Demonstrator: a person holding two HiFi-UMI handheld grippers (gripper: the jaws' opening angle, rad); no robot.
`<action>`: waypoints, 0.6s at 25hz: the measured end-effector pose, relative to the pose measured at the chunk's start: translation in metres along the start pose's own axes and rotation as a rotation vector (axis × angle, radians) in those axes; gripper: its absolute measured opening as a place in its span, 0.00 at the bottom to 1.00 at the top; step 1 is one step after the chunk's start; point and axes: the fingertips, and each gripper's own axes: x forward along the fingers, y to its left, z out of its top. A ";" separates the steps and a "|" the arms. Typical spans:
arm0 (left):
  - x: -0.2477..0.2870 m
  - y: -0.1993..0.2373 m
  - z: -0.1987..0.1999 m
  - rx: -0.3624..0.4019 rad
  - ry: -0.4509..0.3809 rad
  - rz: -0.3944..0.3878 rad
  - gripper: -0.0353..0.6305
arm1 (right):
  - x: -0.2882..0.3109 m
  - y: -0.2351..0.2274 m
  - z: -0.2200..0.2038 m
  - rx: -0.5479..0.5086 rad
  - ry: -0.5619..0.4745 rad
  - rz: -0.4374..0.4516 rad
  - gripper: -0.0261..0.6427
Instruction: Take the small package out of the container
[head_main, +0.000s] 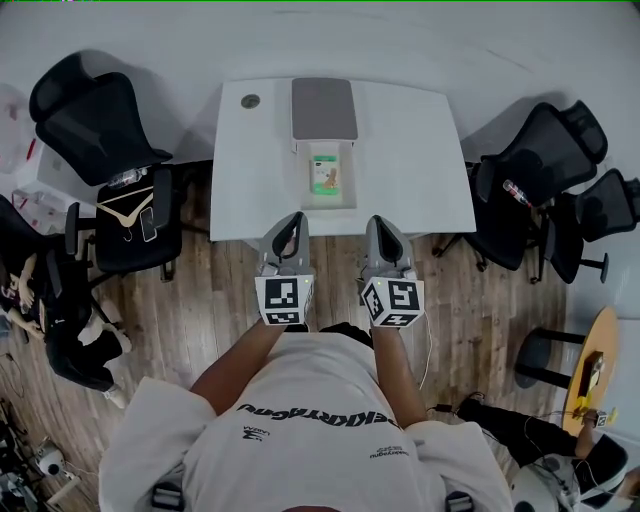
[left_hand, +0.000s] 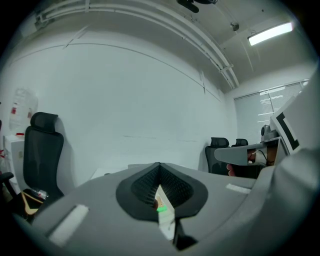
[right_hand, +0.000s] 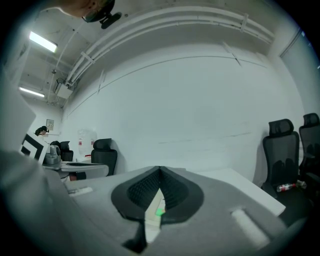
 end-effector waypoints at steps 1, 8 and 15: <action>0.002 0.002 -0.001 0.003 0.000 0.001 0.06 | 0.002 -0.001 -0.001 -0.001 0.002 -0.001 0.04; 0.017 0.008 -0.008 0.012 0.019 0.022 0.06 | 0.016 -0.006 -0.002 -0.011 0.016 0.004 0.04; 0.049 0.003 -0.011 0.017 0.041 0.044 0.06 | 0.042 -0.030 -0.001 -0.007 0.014 0.034 0.04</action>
